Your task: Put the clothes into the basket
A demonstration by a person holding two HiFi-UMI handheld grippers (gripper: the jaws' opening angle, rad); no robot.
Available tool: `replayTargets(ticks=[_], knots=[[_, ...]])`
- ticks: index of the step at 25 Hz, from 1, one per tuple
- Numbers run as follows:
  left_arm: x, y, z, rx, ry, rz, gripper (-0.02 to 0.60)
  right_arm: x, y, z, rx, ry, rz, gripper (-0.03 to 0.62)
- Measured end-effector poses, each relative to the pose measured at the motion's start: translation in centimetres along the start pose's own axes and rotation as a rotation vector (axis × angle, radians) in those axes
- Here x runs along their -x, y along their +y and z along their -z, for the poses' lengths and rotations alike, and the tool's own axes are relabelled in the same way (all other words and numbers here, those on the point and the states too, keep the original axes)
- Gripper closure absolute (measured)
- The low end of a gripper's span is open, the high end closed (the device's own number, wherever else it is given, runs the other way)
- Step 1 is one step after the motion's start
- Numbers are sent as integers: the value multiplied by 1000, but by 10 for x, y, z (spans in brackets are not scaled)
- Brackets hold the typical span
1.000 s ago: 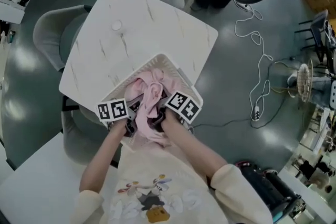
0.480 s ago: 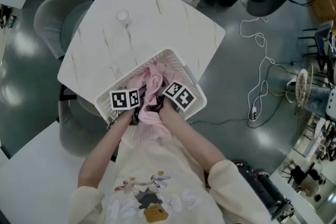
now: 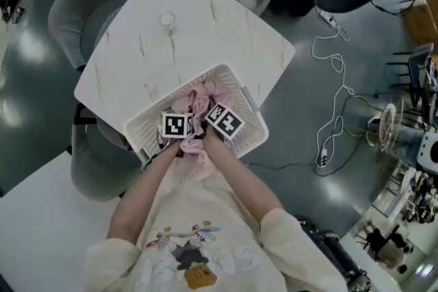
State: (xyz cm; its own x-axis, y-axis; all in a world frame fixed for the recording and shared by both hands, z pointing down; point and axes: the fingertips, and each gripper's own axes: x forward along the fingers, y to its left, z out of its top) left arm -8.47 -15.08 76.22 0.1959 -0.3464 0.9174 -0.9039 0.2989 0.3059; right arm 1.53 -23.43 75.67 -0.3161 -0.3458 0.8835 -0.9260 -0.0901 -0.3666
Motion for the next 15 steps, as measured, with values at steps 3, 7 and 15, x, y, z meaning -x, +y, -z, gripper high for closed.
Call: replayTargets(ticks=[3,7,15], knots=[[0,5,0,-12,-9,-47,293,-3,2,-3,9,-11,-26,335],[3,10,1,-19,-32,-65,295,-4,4,0,30,-11,-30,335],[6,7,-5,-23,-67,-52,295,-1,4,-2,47,-2,-41,333]])
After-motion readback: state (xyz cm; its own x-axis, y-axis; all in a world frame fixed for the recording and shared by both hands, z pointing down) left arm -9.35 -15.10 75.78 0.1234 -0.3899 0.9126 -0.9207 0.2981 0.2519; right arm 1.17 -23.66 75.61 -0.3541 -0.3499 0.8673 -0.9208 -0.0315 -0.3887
